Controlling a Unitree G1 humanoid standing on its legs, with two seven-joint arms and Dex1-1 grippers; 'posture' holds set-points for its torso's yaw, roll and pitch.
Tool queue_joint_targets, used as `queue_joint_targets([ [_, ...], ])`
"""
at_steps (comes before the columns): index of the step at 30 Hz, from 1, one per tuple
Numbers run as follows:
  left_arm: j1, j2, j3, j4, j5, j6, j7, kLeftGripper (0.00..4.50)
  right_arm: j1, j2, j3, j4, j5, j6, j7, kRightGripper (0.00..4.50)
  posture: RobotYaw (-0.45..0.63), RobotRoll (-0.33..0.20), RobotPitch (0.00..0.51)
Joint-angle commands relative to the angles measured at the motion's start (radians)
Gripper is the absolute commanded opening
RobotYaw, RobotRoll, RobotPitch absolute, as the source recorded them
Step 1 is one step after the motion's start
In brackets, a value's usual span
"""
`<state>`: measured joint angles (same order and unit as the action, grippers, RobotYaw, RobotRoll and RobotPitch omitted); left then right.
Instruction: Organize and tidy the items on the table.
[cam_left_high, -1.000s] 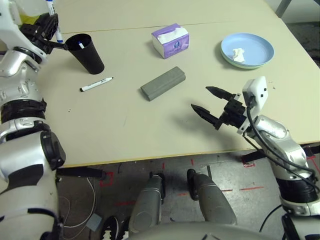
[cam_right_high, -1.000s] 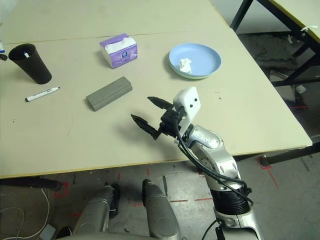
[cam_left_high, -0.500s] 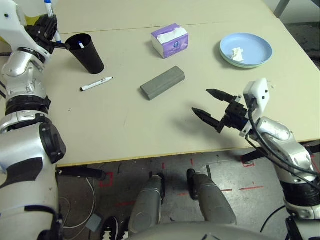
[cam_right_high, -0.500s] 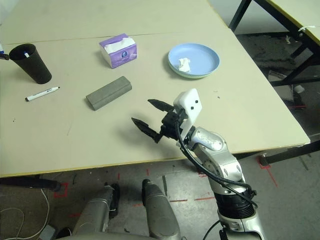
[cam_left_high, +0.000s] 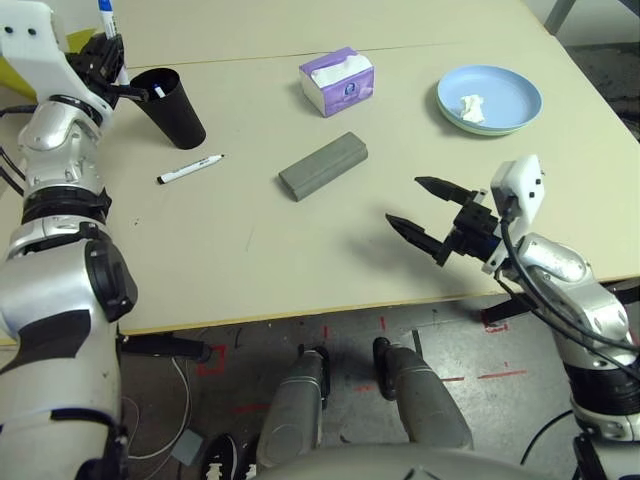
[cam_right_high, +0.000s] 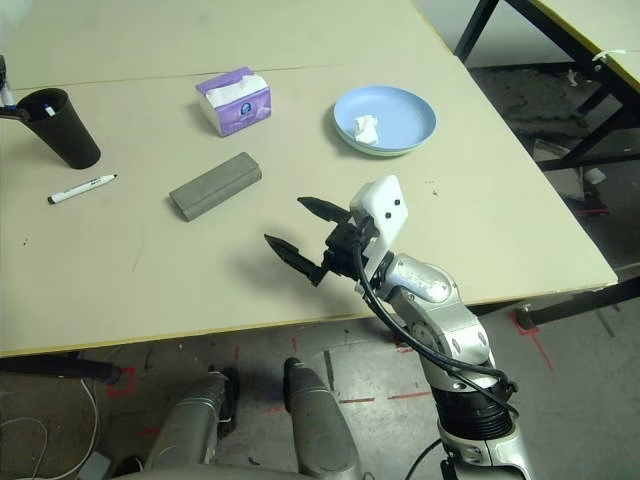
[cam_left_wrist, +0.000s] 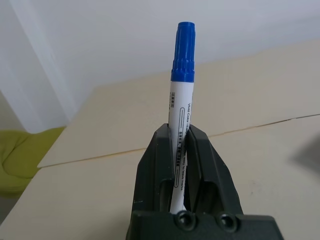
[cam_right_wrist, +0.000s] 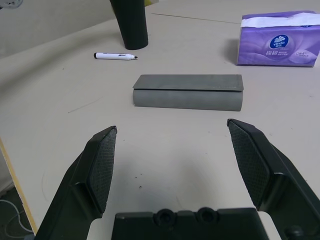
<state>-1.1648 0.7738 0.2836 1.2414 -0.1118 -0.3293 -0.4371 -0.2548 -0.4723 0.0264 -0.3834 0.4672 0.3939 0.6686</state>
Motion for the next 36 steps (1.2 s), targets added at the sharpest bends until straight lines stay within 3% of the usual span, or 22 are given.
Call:
queue_joint_targets([
  [1, -0.018, 0.005, -0.010, 0.027, 0.022, -0.001, 0.003, 0.25, 0.010, 0.003, -0.002, -0.026, 0.011, 0.013, 0.000, 4.50, -0.19, 0.000, 0.248],
  [36, -0.007, -0.003, -0.027, 0.045, 0.051, 0.045, -0.019, 0.25, 0.021, 0.006, -0.006, -0.067, 0.021, 0.043, -0.016, 4.50, -0.19, 0.000, 0.260],
])
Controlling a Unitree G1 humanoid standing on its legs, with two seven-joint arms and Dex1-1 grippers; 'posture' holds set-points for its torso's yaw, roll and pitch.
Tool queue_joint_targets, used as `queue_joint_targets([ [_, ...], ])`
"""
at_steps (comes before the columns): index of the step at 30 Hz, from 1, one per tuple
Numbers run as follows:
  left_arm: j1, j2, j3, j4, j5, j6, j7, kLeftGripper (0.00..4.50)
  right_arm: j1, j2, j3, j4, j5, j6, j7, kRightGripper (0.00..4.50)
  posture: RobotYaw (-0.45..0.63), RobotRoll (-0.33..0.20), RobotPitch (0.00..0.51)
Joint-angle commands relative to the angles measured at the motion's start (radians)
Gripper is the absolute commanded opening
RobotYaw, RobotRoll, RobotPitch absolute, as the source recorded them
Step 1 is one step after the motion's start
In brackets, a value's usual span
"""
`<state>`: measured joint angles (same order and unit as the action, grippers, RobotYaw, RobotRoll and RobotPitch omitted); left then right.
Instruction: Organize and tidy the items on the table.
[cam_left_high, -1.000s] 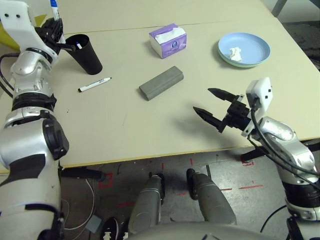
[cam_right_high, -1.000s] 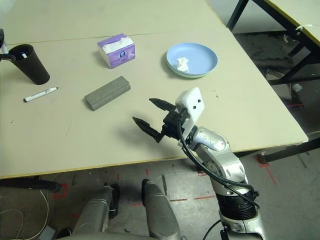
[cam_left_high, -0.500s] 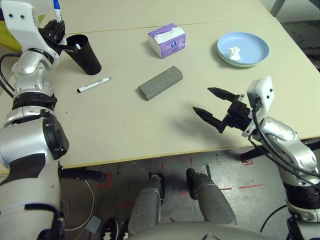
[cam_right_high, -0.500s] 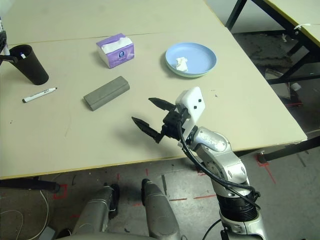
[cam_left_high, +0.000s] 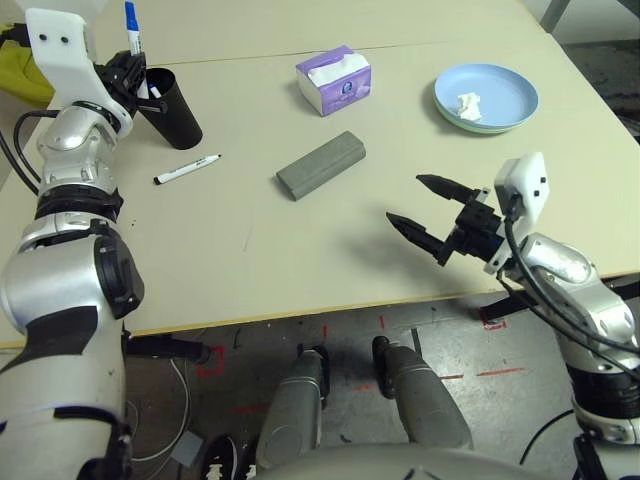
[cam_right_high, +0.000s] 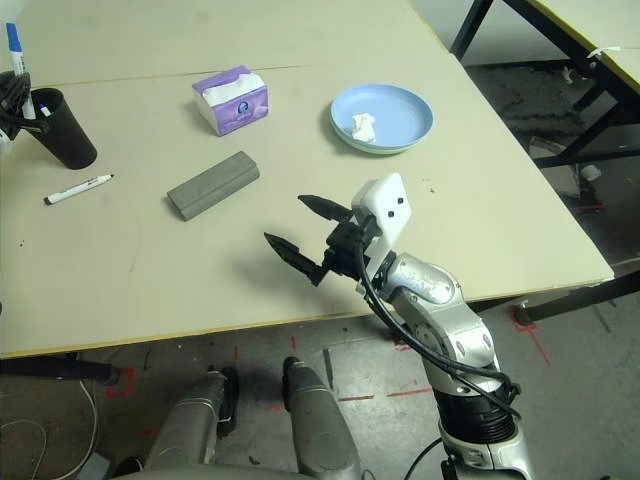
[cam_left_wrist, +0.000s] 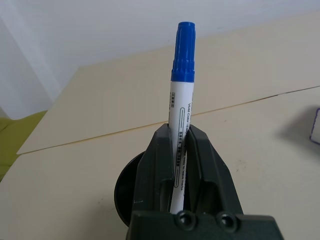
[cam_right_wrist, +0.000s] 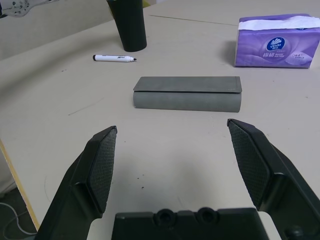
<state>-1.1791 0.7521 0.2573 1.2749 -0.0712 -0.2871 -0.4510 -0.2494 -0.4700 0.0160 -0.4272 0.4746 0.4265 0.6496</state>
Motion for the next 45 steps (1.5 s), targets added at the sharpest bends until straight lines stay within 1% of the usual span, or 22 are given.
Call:
queue_joint_targets([
  [1, 0.006, 0.020, -0.001, 0.011, 0.011, 0.003, -0.006, 0.25, 0.015, 0.004, 0.006, -0.022, 0.014, 0.011, 0.004, 4.50, -0.19, 0.000, 0.261],
  [12, -0.002, 0.021, -0.009, 0.008, 0.016, 0.002, -0.014, 0.25, 0.023, 0.010, 0.005, -0.039, 0.021, 0.027, -0.002, 4.50, -0.19, 0.000, 0.283],
  [33, 0.002, 0.020, -0.008, 0.015, 0.030, -0.003, -0.015, 0.25, 0.030, 0.012, 0.006, -0.049, 0.025, 0.040, -0.009, 4.50, -0.20, 0.000, 0.288],
  [34, 0.003, 0.020, -0.008, 0.015, 0.030, -0.003, -0.015, 0.99, 0.031, 0.011, 0.005, -0.049, 0.025, 0.041, -0.009, 4.50, -0.19, 0.000, 0.288],
  [36, 0.003, 0.019, -0.008, 0.015, 0.031, -0.003, -0.014, 1.48, 0.032, 0.010, 0.005, -0.050, 0.025, 0.042, -0.008, 4.50, -0.19, 0.000, 0.289],
  [37, 0.003, 0.019, -0.008, 0.015, 0.031, -0.004, -0.014, 1.90, 0.032, 0.010, 0.005, -0.050, 0.026, 0.042, -0.008, 4.50, -0.19, 0.000, 0.289],
  [39, 0.002, 0.020, -0.008, 0.015, 0.032, -0.006, -0.013, 2.52, 0.031, 0.010, 0.006, -0.050, 0.026, 0.043, -0.008, 4.50, -0.19, 0.000, 0.290],
  [44, 0.003, 0.021, -0.010, 0.014, 0.034, -0.008, -0.013, 4.27, 0.031, 0.011, 0.009, -0.048, 0.026, 0.045, -0.005, 4.50, -0.19, 0.000, 0.292],
  [45, 0.003, 0.020, -0.010, 0.014, 0.034, -0.008, -0.013, 4.46, 0.030, 0.012, 0.009, -0.047, 0.026, 0.045, -0.006, 4.50, -0.19, 0.000, 0.292],
])
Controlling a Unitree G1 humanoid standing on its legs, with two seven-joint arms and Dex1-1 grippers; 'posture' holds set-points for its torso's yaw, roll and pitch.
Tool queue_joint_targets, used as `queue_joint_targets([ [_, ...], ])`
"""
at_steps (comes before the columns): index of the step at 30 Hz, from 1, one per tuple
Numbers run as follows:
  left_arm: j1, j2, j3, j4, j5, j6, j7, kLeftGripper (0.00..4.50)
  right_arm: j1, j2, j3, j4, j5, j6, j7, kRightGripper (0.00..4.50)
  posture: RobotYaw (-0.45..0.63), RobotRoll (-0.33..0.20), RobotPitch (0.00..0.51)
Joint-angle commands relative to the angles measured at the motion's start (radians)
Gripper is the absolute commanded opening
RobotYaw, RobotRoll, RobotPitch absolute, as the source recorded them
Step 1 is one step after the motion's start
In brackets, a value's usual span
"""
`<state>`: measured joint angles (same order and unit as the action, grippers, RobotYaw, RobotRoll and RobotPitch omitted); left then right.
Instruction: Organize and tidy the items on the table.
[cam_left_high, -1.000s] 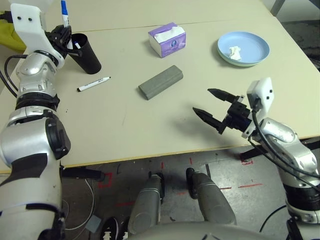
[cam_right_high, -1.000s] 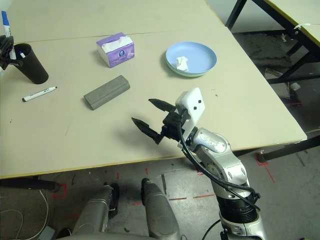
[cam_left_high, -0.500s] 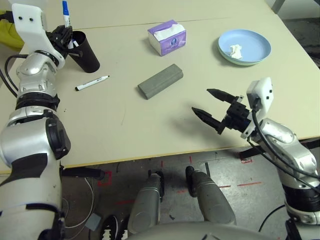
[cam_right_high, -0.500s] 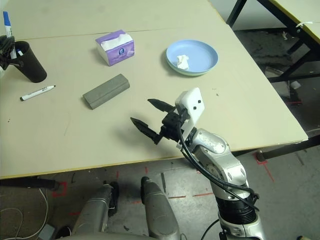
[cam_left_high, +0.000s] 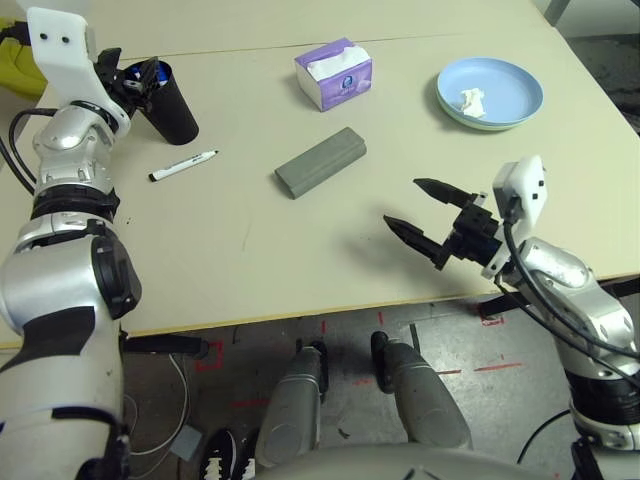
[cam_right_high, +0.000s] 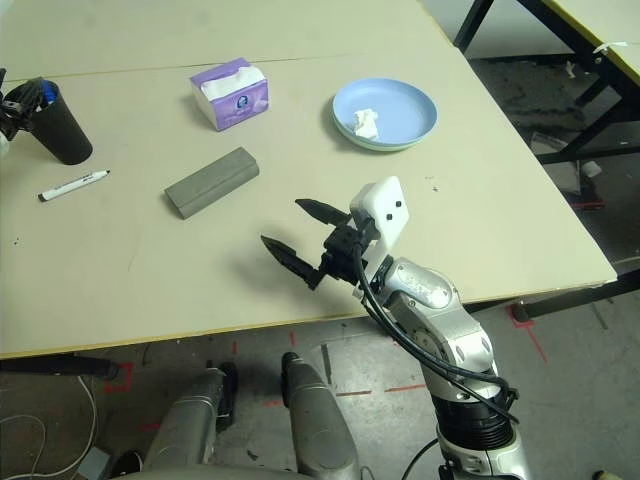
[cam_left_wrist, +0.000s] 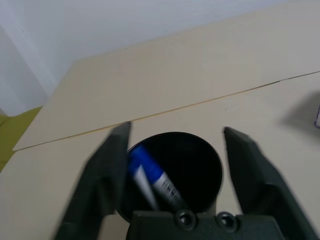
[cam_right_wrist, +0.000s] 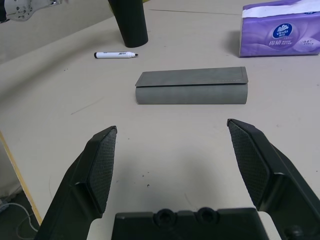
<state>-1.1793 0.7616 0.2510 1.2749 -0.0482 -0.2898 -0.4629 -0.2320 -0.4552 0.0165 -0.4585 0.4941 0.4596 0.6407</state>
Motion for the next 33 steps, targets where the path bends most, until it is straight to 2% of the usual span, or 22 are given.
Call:
queue_joint_targets([
  [1, 0.004, 0.010, -0.003, 0.014, 0.010, -0.006, -0.002, 4.46, 0.012, -0.002, 0.009, -0.014, 0.007, 0.011, 0.003, 4.50, -0.19, 0.000, 0.290],
  [5, 0.012, 0.002, 0.013, 0.004, -0.016, -0.016, -0.065, 4.46, 0.010, 0.003, 0.006, -0.008, 0.007, 0.006, 0.001, 4.50, -0.20, 0.000, 0.289],
  [7, 0.022, -0.006, 0.035, -0.008, -0.052, -0.023, -0.152, 4.46, 0.009, 0.005, 0.000, -0.006, 0.008, 0.004, -0.002, 4.50, -0.20, 0.000, 0.287],
  [13, 0.081, -0.035, 0.083, -0.129, -0.201, -0.043, -0.532, 4.46, 0.007, 0.010, -0.002, 0.003, 0.005, -0.002, -0.004, 4.50, -0.18, 0.000, 0.282],
  [15, 0.148, -0.027, 0.023, -0.249, -0.209, -0.008, -0.695, 4.46, 0.003, 0.014, 0.004, 0.008, 0.003, -0.004, -0.002, 4.50, -0.17, 0.000, 0.281],
  [17, 0.218, 0.004, -0.052, -0.356, -0.176, 0.043, -0.796, 4.46, -0.005, 0.020, 0.011, 0.016, 0.000, -0.008, 0.002, 4.50, -0.16, 0.000, 0.280],
  [21, 0.295, 0.105, -0.166, -0.440, -0.064, 0.146, -0.821, 4.46, -0.019, 0.029, 0.019, 0.034, -0.008, -0.017, 0.008, 4.50, -0.15, 0.000, 0.277],
  [27, 0.311, 0.260, -0.281, -0.431, 0.102, 0.292, -0.753, 4.46, -0.023, 0.041, 0.030, 0.047, -0.015, -0.031, 0.010, 4.50, -0.14, 0.000, 0.270],
  [30, 0.302, 0.286, -0.295, -0.392, 0.138, 0.301, -0.704, 4.46, -0.021, 0.050, 0.038, 0.050, -0.020, -0.039, 0.011, 4.50, -0.14, 0.000, 0.268],
  [33, 0.289, 0.277, -0.299, -0.369, 0.156, 0.311, -0.667, 4.46, -0.025, 0.055, 0.040, 0.052, -0.024, -0.041, 0.011, 4.50, -0.15, 0.000, 0.268],
])
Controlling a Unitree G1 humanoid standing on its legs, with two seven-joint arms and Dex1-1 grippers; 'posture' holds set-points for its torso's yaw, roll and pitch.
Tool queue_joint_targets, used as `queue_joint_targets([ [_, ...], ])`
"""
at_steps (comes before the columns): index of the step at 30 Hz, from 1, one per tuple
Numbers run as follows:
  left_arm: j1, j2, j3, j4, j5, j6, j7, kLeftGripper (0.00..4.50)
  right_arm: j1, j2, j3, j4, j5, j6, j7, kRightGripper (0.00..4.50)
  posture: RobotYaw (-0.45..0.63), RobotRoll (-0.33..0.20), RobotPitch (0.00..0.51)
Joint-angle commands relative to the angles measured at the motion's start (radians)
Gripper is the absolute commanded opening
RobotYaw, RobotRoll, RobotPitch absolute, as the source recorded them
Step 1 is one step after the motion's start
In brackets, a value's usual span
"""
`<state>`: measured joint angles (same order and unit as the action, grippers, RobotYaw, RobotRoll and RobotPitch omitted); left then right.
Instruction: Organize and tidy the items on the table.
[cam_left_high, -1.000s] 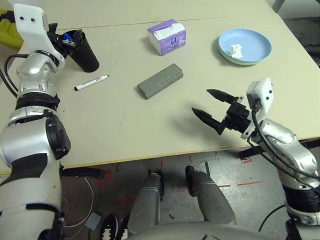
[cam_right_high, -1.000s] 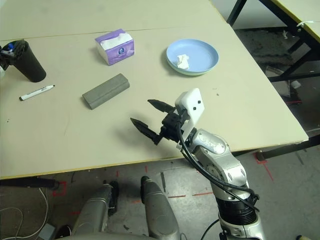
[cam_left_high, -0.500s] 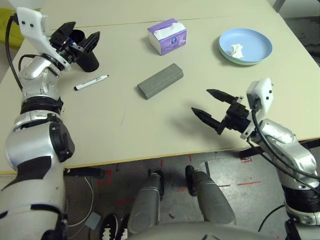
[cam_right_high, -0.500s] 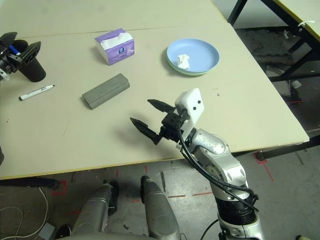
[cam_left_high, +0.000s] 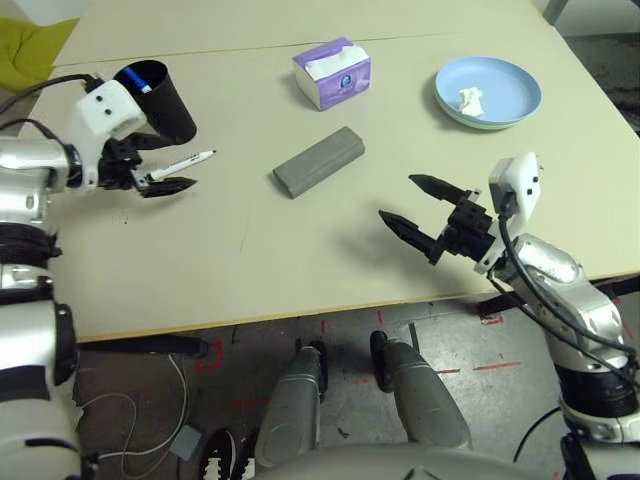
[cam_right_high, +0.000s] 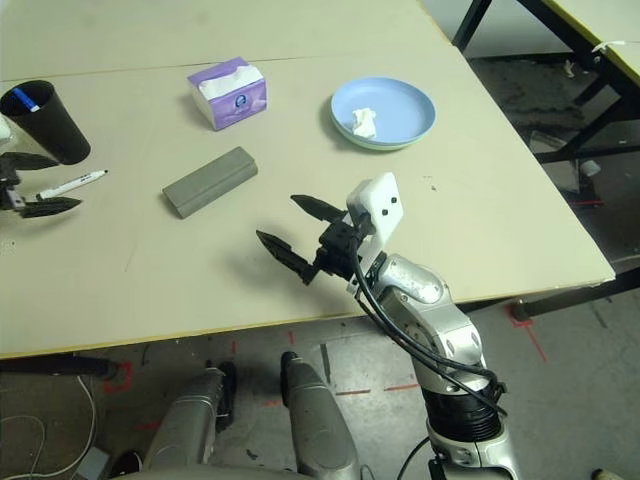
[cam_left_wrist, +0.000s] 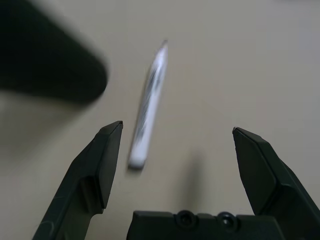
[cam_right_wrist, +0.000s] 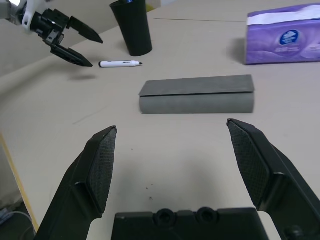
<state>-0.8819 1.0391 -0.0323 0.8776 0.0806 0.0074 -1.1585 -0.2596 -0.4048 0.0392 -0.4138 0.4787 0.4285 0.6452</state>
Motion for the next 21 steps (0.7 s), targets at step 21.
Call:
queue_joint_targets([
  [21, -0.176, -0.133, -0.040, 0.309, 0.093, -0.034, 0.222, 4.46, 0.015, -0.011, 0.016, -0.015, -0.018, -0.015, 0.019, 4.50, -0.17, 0.000, 0.273],
])
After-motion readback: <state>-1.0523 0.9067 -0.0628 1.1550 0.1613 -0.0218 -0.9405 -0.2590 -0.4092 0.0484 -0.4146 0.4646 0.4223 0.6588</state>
